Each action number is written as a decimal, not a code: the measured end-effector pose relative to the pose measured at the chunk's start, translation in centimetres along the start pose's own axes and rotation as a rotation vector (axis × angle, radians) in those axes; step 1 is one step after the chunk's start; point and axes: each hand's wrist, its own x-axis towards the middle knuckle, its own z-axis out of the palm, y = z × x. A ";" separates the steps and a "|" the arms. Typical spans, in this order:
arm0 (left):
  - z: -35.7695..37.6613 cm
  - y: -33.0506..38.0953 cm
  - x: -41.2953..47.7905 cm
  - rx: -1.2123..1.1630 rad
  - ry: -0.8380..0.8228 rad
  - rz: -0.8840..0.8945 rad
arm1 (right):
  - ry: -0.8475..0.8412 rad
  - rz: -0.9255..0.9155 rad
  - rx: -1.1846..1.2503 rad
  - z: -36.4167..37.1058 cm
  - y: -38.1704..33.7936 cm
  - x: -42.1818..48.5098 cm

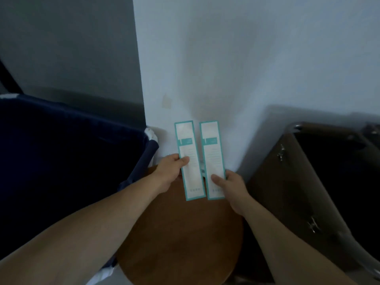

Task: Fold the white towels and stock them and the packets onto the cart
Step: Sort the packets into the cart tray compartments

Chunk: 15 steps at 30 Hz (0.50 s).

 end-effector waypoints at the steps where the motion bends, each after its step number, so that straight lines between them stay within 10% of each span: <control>1: 0.7 0.8 -0.4 0.029 -0.007 0.035 | 0.016 -0.011 0.016 -0.7 -0.8 -0.9; 15: 17.5 10.9 -10.3 0.077 -0.245 0.300 | 0.217 -0.214 0.027 -15.0 -7.5 -13.0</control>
